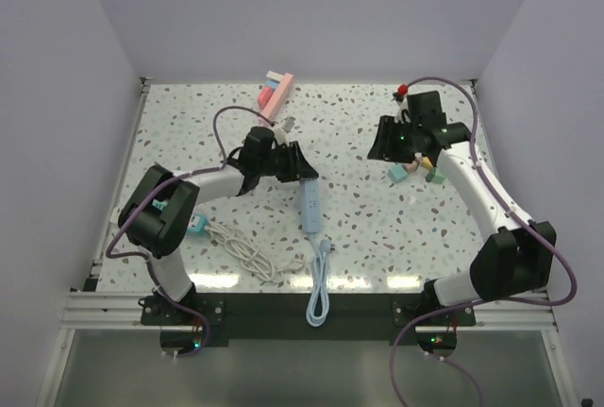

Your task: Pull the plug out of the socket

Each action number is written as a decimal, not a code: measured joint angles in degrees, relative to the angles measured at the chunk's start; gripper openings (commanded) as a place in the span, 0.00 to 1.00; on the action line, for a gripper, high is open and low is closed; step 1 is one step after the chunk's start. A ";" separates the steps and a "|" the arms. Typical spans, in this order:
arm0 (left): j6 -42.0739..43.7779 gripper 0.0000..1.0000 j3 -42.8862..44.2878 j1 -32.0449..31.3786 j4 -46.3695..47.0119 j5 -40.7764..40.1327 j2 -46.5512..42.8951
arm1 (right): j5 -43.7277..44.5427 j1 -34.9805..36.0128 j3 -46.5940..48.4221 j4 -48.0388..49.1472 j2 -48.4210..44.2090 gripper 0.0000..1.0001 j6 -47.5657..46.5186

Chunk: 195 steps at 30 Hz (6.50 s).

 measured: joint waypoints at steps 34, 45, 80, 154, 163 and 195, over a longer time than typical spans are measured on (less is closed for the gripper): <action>16.41 0.64 -9.05 55.78 -36.37 -9.99 -27.63 | 18.58 -17.11 20.41 6.05 38.45 0.84 13.09; 16.65 1.00 -11.41 56.04 -37.44 -10.05 -30.01 | 14.51 -15.37 19.19 6.73 24.79 0.98 10.80; 14.27 1.00 -19.96 48.48 -34.95 7.74 -46.95 | 18.03 29.64 50.45 20.85 64.00 0.49 56.74; 7.85 1.00 -24.24 40.11 -19.23 9.86 -34.27 | 18.80 22.29 22.21 -4.61 35.26 0.00 11.52; 7.85 1.00 -25.44 38.95 -16.65 10.78 -33.14 | 1.09 18.32 6.86 10.69 29.57 0.00 14.05; 9.40 1.00 -23.71 35.28 -15.93 11.78 -27.96 | 21.68 -4.79 27.19 1.77 31.91 0.00 8.70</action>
